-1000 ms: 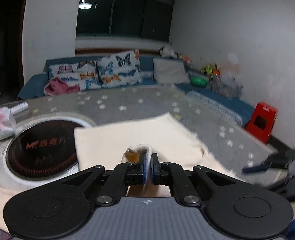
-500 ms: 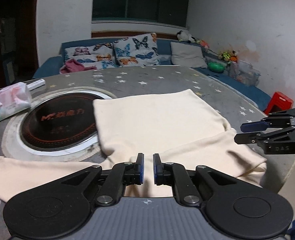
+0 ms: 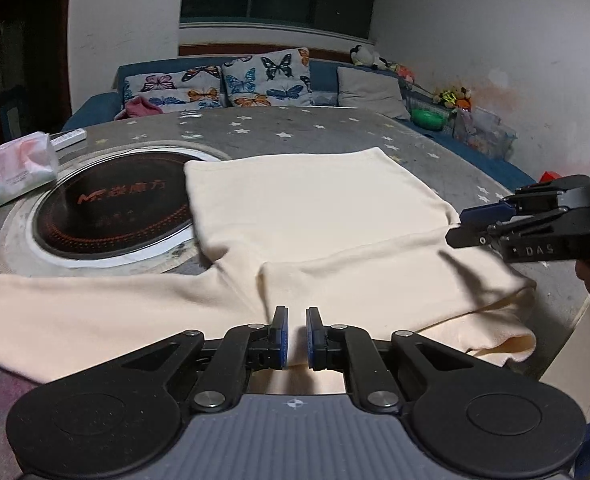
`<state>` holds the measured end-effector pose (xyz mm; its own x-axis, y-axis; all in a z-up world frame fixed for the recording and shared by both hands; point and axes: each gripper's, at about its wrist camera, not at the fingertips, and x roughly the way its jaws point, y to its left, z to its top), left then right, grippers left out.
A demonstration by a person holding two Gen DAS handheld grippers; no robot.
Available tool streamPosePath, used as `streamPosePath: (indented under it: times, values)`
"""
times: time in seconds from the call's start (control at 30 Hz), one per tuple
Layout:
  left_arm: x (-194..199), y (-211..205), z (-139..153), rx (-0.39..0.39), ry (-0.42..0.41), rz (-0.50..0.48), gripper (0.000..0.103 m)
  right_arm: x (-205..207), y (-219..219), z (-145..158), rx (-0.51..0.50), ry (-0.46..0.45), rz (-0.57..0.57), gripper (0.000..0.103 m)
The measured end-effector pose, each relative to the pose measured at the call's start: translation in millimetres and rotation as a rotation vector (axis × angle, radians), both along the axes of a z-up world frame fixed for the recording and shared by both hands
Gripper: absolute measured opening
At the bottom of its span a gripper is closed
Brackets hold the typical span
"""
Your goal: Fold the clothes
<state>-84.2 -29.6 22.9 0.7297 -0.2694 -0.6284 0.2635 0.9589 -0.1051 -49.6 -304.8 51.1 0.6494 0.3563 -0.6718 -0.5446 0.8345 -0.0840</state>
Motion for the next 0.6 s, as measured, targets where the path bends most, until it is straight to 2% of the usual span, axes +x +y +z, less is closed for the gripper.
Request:
streamPosePath:
  times: [0.17, 0.2, 0.33, 0.4, 0.6]
  values:
    - [-5.4, 25.6, 3.6, -0.014, 0.0, 0.105, 0.026, -8.6, 30.1, 2.0, -0.013, 0.006, 0.119, 0.035]
    - [-6.2, 32.5, 4.5, -0.014, -0.002, 0.137, 0.031, -10.5, 39.7, 1.3, -0.017, 0.009, 0.154, 0.035]
    - [-9.5, 65.3, 8.8, -0.032, -0.008, 0.277, 0.036, -15.9, 73.6, -3.7, -0.039, 0.016, 0.26, 0.035]
    - [-13.4, 83.4, 11.6, -0.034, -0.02, 0.358, 0.044, -18.1, 88.5, -5.3, -0.047, 0.016, 0.302, 0.035]
    - [-23.0, 129.3, 15.5, -0.024, -0.047, 0.564, 0.049, -18.5, 118.9, -6.9, -0.046, 0.018, 0.372, 0.035]
